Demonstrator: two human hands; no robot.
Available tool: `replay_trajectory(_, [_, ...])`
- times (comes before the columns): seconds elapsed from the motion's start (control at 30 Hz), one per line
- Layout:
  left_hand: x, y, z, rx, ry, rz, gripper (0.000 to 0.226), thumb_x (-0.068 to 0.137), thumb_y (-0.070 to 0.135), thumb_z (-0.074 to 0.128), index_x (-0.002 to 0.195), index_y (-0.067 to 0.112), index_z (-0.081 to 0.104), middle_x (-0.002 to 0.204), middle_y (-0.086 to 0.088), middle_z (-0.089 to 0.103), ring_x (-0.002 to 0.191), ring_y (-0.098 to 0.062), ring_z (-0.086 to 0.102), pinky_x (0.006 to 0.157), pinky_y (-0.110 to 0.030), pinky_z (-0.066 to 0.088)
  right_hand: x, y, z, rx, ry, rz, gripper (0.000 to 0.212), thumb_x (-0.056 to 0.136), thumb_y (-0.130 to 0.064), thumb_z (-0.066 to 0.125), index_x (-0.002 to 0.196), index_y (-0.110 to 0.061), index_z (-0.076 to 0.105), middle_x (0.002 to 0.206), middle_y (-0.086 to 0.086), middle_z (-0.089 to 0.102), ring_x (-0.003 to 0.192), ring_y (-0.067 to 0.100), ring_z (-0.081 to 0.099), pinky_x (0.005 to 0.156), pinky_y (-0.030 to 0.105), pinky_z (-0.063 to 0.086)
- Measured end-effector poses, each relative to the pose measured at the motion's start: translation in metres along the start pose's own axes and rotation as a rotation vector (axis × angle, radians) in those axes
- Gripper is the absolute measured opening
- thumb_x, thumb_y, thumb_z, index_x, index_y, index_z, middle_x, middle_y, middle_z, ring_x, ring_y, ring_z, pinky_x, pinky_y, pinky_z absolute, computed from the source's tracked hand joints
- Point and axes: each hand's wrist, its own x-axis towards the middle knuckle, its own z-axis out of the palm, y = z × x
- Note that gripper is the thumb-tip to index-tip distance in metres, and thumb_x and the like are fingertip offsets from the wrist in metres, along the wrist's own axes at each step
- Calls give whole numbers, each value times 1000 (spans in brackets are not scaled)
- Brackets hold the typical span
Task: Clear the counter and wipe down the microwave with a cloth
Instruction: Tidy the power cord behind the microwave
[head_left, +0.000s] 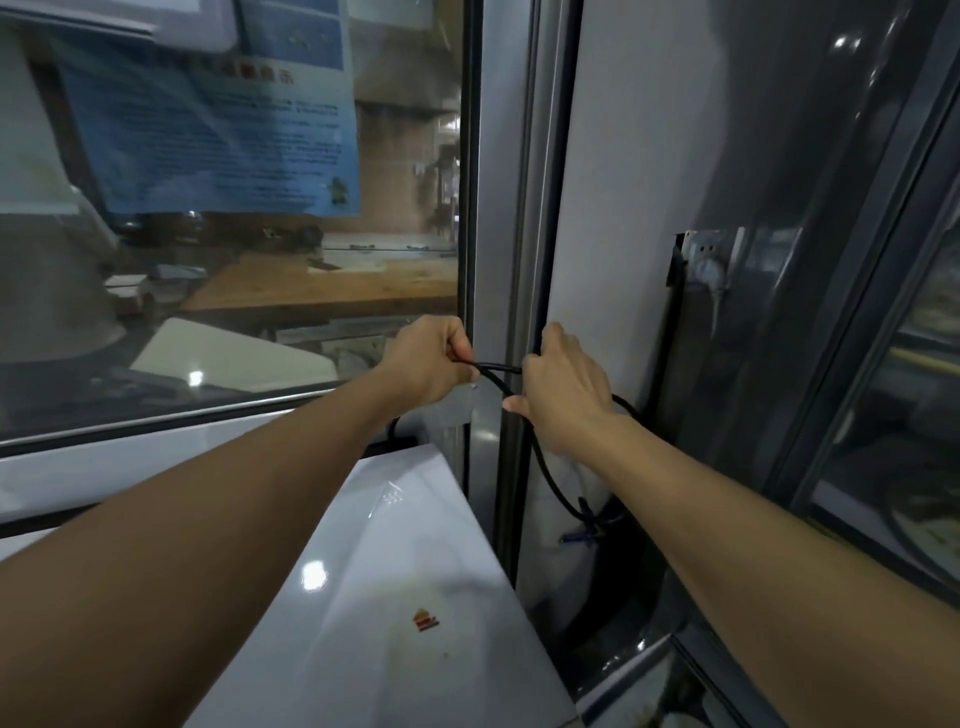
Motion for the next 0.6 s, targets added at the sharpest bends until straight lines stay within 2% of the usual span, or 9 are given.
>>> replay_trajectory(0.1, [-2, -2, -1, 5, 11, 22, 25, 76, 3, 74, 69, 16, 54, 81, -10, 68, 82, -23, 67, 83, -44, 55, -1, -1, 8, 105, -39, 8, 36, 94, -36, 53, 106, -3, 60, 124, 13, 41, 100, 29, 51, 68, 32, 36])
replay_trajectory(0.2, [-1, 0, -1, 28, 1, 24, 26, 73, 3, 76, 67, 17, 55, 78, -8, 68, 80, -25, 67, 80, -42, 56, -1, 2, 17, 183, 29, -24, 26, 97, -29, 48, 103, -6, 59, 115, 9, 50, 96, 27, 52, 67, 34, 40])
replay_trajectory(0.3, [1, 1, -7, 94, -59, 17, 22, 74, 7, 75, 73, 16, 55, 78, -5, 66, 78, -22, 65, 77, -37, 55, 4, 7, 27, 235, 96, -86, 15, 96, -21, 45, 89, -12, 55, 99, 5, 56, 84, 23, 52, 61, 34, 40])
replay_trajectory(0.37, [2, -2, -12, 140, -110, -14, 20, 76, 9, 74, 77, 14, 55, 78, -4, 64, 75, -19, 60, 77, -35, 51, 10, 15, 33, 307, 78, -94, 16, 97, -20, 45, 84, -13, 52, 93, 4, 56, 77, 19, 51, 60, 32, 40])
replay_trajectory(0.47, [0, -10, -15, 145, -182, -99, 18, 79, 8, 72, 79, 11, 54, 79, -8, 62, 68, -17, 54, 69, -30, 48, 18, 28, 45, 358, 43, -120, 18, 98, -16, 43, 91, -11, 59, 92, 2, 55, 76, 18, 51, 62, 30, 39])
replay_trajectory(0.53, [-2, -15, -14, 92, -212, -154, 17, 80, 4, 70, 80, 11, 55, 77, -5, 62, 63, -10, 56, 61, -20, 47, 23, 34, 53, 374, 5, -128, 17, 97, -13, 43, 91, -11, 59, 88, 3, 55, 77, 19, 54, 62, 30, 40])
replay_trajectory(0.6, [-4, -18, -11, 80, -205, -189, 13, 81, 1, 68, 86, 7, 58, 78, -3, 64, 66, -7, 61, 63, -19, 50, 27, 36, 63, 390, -54, -125, 18, 96, -10, 43, 88, -9, 59, 86, 6, 57, 77, 22, 57, 61, 29, 41])
